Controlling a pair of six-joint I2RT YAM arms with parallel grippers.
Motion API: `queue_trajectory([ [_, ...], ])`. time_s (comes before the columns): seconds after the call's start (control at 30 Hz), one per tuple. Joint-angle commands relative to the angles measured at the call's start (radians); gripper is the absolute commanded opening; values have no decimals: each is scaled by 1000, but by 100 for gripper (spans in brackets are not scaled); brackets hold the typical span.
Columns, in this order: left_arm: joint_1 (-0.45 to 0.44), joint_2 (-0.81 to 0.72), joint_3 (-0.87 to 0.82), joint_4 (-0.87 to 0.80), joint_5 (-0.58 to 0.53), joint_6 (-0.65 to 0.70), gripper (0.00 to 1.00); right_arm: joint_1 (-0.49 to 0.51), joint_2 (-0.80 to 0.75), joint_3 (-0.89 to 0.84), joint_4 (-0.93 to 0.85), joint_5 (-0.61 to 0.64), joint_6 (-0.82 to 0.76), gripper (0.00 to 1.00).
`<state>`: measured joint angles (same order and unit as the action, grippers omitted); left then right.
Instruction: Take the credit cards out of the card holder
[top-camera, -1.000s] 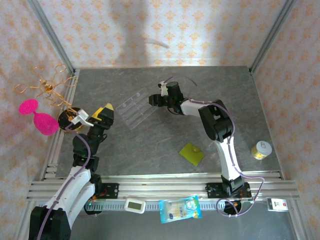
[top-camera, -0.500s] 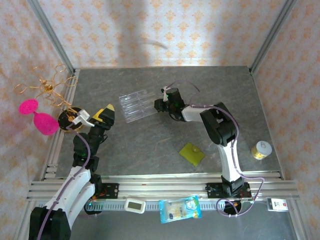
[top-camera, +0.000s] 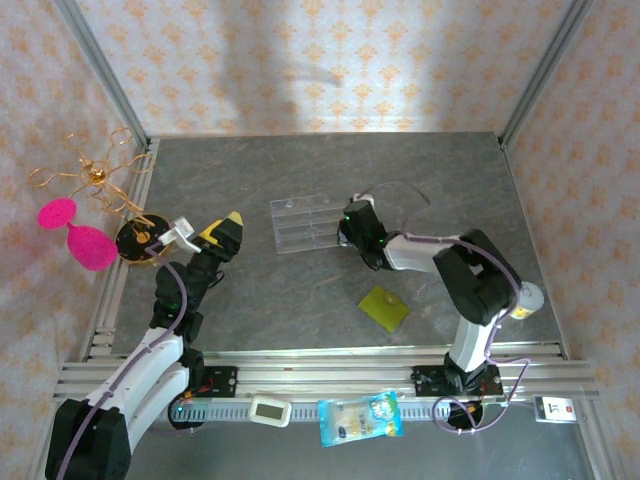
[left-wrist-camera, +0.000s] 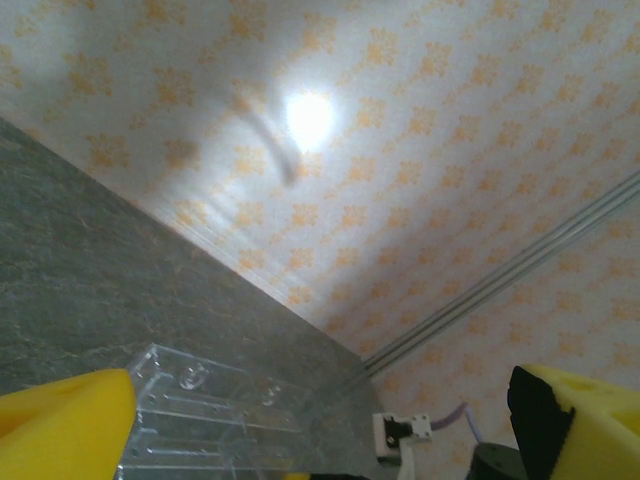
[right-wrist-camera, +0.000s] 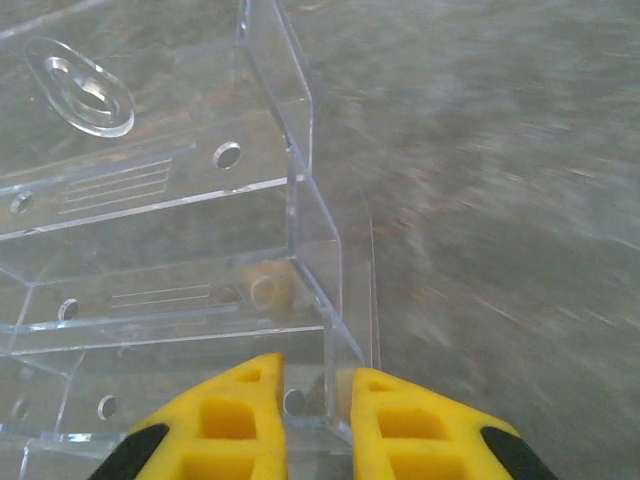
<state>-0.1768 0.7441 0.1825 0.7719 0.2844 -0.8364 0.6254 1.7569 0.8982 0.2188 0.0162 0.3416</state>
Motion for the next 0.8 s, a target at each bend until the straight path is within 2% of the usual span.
queue_trajectory([
  [0.0,-26,11,13,44,6,24,96,22,-119,-80,-18,150,74,10],
  [0.17,-46,19,-3,54,-11,32,96,48,-201,-169,-21,196,127,10],
  [0.47,-51,5,-15,41,-11,44,96,65,-172,-200,17,202,136,13],
  [0.6,-52,-17,-25,27,-29,46,99,68,-173,-223,40,191,150,26],
  [0.77,-54,-42,-25,8,-36,47,99,69,-209,-228,48,192,134,51],
])
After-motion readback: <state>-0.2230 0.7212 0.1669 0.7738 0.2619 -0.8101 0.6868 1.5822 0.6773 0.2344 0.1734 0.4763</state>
